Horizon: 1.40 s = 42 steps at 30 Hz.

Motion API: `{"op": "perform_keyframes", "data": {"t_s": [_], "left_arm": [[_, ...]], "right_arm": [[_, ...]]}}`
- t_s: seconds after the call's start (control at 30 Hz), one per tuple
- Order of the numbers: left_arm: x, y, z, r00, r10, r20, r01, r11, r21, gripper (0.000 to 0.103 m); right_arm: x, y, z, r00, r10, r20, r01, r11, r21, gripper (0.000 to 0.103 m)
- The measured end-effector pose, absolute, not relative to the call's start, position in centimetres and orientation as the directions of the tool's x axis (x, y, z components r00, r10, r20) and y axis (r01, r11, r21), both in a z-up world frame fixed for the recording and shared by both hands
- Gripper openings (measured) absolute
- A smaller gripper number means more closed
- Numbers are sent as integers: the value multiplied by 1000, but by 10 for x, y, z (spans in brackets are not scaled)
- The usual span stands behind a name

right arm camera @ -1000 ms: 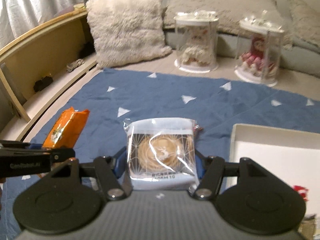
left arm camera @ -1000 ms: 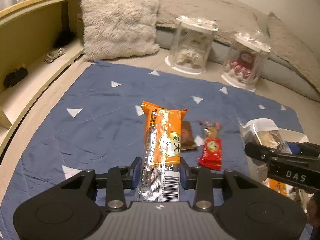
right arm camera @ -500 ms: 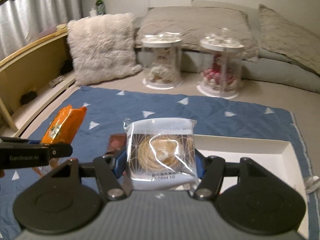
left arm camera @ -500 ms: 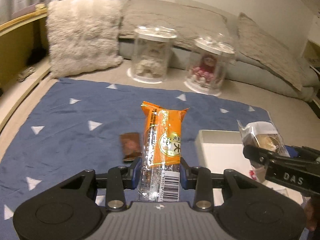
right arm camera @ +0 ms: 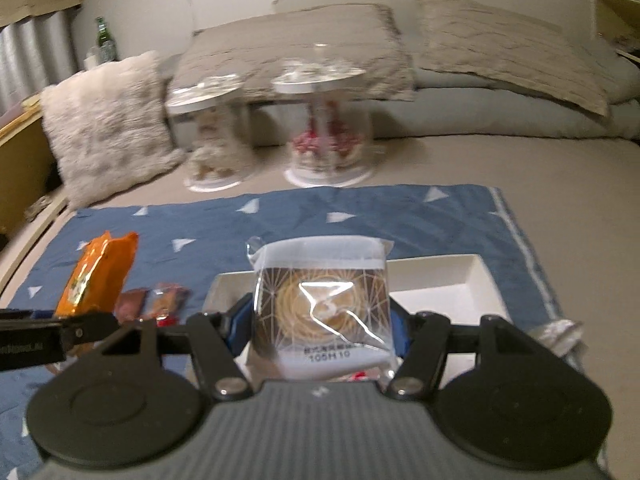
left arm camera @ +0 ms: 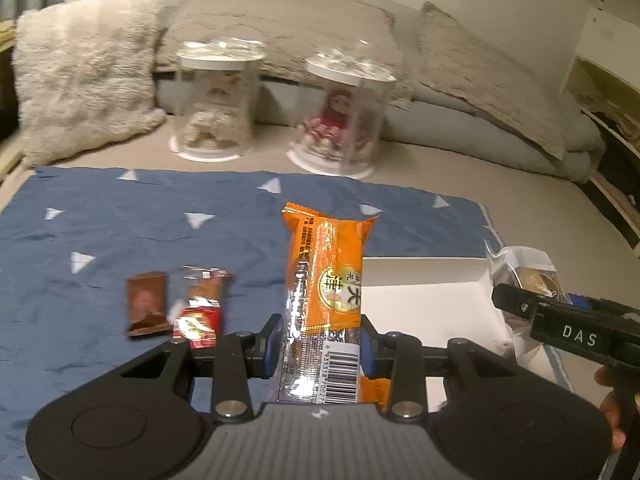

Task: Organize snacks
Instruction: 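Carry the orange bar and cookie pack over the white tray, then lower both snacks into the tray and open both tools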

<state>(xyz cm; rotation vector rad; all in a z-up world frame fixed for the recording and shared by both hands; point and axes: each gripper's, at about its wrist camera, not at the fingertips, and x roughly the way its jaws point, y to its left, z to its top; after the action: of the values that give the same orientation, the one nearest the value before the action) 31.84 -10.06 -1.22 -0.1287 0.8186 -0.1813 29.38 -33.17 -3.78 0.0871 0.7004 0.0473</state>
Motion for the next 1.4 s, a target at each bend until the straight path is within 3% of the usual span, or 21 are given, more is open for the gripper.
{"op": "perform_keyframes", "data": {"t_s": [0.37,0.67,1.0,1.17,1.4], "left_arm": [[345,-126,-48,600,-356,-717,137,928,-347,40],[361,-158,-87,524,-507,-685,141,844,-517,41],[387,-184,-117,530,-396,-750,61,900,-431,41],[401,-204,-128,504,-362,-784,104,927,-361,41],[401,-216,-148,412,-518,-750,61,837,-544,43]], "right_arm": [[302,-397,-56,739,-7,-673,91,992,89,70],[326,-396,-87,657,-26,-753,75,997,32,70],[331,-405,-98,638,-44,-769,96,995,22,70],[323,-412,-95,644,-47,-763,124,991,43,70],[330,-420,-98,646,-45,-762,144,988,63,70]]}}
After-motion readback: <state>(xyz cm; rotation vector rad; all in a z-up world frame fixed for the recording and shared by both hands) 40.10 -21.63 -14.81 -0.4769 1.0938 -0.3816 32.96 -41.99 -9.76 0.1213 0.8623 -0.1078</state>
